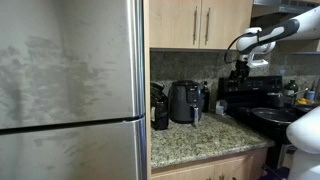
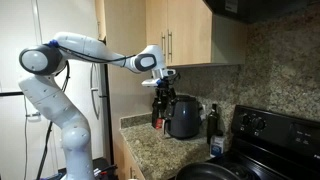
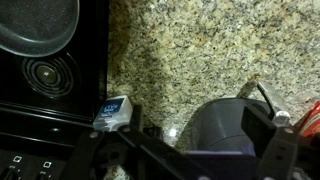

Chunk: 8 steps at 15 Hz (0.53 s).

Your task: Open the basket of the airfryer.

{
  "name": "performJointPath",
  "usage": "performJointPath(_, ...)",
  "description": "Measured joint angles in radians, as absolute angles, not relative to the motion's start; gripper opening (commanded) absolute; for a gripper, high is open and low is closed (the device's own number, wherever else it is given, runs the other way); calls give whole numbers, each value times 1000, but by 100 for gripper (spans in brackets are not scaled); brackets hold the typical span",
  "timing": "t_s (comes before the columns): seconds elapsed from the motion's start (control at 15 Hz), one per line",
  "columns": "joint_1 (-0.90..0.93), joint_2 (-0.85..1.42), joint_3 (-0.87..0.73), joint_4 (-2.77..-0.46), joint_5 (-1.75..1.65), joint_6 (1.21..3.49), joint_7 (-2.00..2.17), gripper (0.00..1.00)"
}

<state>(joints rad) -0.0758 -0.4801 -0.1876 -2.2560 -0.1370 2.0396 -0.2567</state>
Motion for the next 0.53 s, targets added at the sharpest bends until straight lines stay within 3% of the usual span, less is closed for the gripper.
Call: performJointPath(0.53,-70,-480,-184,-2257,-125,2037,-262,100)
